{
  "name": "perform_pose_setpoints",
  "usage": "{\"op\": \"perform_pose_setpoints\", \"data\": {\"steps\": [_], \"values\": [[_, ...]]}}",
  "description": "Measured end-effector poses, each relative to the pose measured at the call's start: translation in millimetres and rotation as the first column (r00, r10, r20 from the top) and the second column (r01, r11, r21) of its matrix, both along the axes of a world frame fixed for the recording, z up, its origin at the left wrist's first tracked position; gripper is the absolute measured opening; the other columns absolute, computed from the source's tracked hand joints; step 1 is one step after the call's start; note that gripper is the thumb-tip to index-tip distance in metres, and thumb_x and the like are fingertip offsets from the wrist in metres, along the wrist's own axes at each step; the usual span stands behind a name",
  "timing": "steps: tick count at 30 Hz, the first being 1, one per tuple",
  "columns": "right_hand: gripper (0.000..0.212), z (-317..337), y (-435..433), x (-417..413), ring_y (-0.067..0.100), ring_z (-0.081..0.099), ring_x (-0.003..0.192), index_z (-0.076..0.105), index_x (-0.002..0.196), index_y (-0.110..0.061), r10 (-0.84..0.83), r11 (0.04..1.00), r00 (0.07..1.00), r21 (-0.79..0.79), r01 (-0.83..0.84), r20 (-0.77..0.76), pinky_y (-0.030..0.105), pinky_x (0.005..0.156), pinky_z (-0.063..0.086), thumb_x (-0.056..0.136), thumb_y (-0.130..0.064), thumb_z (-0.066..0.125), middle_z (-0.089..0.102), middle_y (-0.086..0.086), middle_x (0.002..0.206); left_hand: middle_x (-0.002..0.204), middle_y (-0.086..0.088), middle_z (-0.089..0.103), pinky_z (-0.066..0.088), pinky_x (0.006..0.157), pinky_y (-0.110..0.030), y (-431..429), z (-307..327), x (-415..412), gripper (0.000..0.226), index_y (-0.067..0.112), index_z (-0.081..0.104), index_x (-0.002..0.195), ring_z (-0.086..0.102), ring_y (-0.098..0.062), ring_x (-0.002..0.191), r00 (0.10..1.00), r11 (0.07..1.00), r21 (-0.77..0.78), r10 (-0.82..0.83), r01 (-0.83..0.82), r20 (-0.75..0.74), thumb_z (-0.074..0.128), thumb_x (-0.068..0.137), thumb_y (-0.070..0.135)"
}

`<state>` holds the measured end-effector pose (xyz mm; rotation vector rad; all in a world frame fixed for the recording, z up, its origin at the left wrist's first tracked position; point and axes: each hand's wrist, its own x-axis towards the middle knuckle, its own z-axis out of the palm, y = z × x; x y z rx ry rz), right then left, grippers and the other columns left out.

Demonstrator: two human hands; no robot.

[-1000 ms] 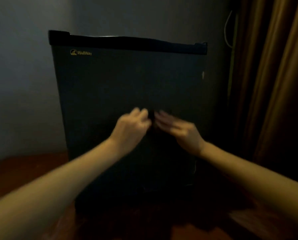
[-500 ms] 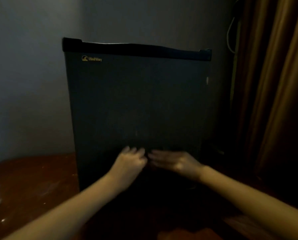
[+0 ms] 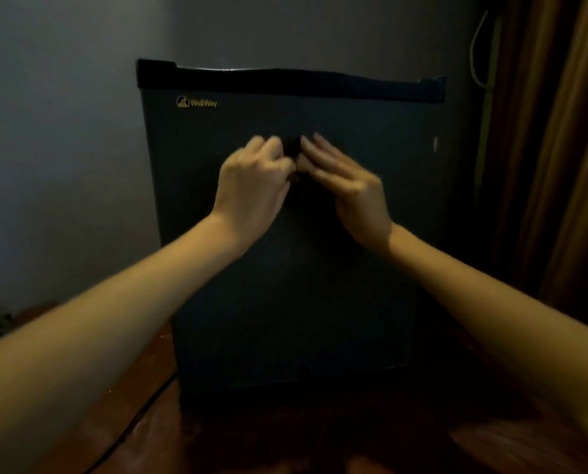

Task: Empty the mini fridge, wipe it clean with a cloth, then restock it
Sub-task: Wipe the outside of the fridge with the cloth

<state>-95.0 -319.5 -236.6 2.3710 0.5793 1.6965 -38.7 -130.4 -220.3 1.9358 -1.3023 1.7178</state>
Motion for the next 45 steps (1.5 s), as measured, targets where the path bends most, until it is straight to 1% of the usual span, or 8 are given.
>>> {"op": "perform_pose_setpoints", "data": {"steps": [5, 10, 17, 24, 30, 37, 41, 45], "values": [[0.037, -161, -6, -18, 0.015, 0.028, 0.143, 0.053, 0.136, -0.010, 0.049, 0.997, 0.913, -0.041, -0.072, -0.405, 0.030, 0.119, 0.022, 0.105, -0.016, 0.033, 0.041, 0.007, 0.148, 0.077, -0.006, 0.064, 0.042, 0.064, -0.034, 17, -145, 6, 0.013, 0.018, 0.066, 0.066, 0.063, -0.025, 0.068, 0.992, 0.941, 0.338, 0.053, -0.010, -0.117, 0.054, 0.072, 0.018], [0.037, -259, -5, -20, 0.010, 0.024, 0.145, 0.053, 0.136, -0.013, -0.030, 0.960, 0.802, -0.240, -0.143, -0.596, 0.024, 0.117, 0.023, 0.099, -0.017, 0.047, 0.043, 0.001, 0.149, 0.146, -0.012, 0.036, 0.016, 0.114, -0.040, 15, -229, -15, 0.039, 0.008, 0.044, 0.138, 0.030, -0.029, 0.136, 0.771, 0.555, 0.832, 0.533, -0.008, -0.348, 0.038, 0.100, 0.012], [0.038, -128, -3, -8, 0.019, 0.033, 0.141, 0.055, 0.135, -0.009, 0.032, 0.961, 0.894, -0.234, -0.151, -0.447, 0.029, 0.119, 0.022, 0.104, -0.017, 0.034, 0.043, 0.009, 0.147, 0.068, -0.003, 0.059, 0.028, 0.067, -0.034, 31, -128, 8, 0.023, 0.018, 0.064, 0.063, 0.061, -0.024, 0.061, 0.992, 0.922, 0.386, 0.080, -0.034, -0.103, 0.043, 0.073, 0.021], [0.045, 78, 33, 20, 0.027, 0.040, 0.138, 0.057, 0.132, -0.012, 0.048, 0.998, 0.999, -0.027, -0.048, -0.013, 0.044, 0.112, 0.036, 0.092, 0.005, 0.046, 0.049, 0.011, 0.143, 0.096, -0.017, 0.067, 0.043, 0.082, -0.042, 31, 63, 5, 0.016, 0.007, 0.064, 0.101, 0.062, -0.036, 0.091, 0.993, 0.980, -0.163, 0.111, -0.114, -0.026, 0.056, 0.086, 0.007], [0.041, 12, 43, 29, 0.026, 0.035, 0.141, 0.054, 0.136, -0.010, 0.086, 0.996, 0.996, 0.021, -0.086, 0.006, 0.040, 0.116, 0.031, 0.095, -0.003, 0.056, 0.044, 0.013, 0.147, 0.078, -0.015, 0.065, 0.045, 0.062, -0.037, 36, 21, 16, 0.007, 0.009, 0.068, 0.081, 0.062, -0.035, 0.076, 0.997, 0.990, -0.118, 0.073, -0.073, -0.002, 0.063, 0.077, 0.006], [0.038, -196, 33, 4, 0.008, 0.026, 0.144, 0.052, 0.137, -0.010, 0.129, 0.985, 0.829, -0.028, -0.171, -0.544, 0.025, 0.118, 0.020, 0.105, -0.016, 0.034, 0.041, 0.004, 0.149, 0.061, 0.003, 0.060, 0.044, 0.057, -0.028, 57, -190, 14, 0.017, 0.022, 0.067, 0.063, 0.061, -0.018, 0.057, 0.941, 0.949, 0.316, 0.127, -0.023, -0.314, 0.052, 0.070, 0.022], [0.037, -248, 27, 3, 0.010, 0.027, 0.144, 0.051, 0.138, -0.013, 0.017, 0.940, 0.754, -0.247, -0.236, -0.657, 0.024, 0.115, 0.028, 0.106, -0.021, 0.035, 0.042, 0.001, 0.150, 0.117, 0.002, 0.060, 0.035, 0.099, -0.030, 51, -238, 4, 0.029, 0.024, 0.062, 0.117, 0.055, -0.018, 0.113, 0.733, 0.757, 0.653, 0.438, 0.012, -0.521, 0.049, 0.093, 0.015], [0.038, -179, 31, 10, 0.014, 0.032, 0.141, 0.053, 0.138, -0.014, 0.070, 0.934, 0.792, -0.238, -0.266, -0.607, 0.027, 0.117, 0.026, 0.105, -0.017, 0.034, 0.043, 0.003, 0.149, 0.075, 0.004, 0.064, 0.032, 0.073, -0.028, 62, -195, 17, 0.026, 0.024, 0.069, 0.074, 0.066, -0.018, 0.068, 0.917, 0.917, 0.398, 0.147, 0.014, -0.371, 0.043, 0.072, 0.019]]}}
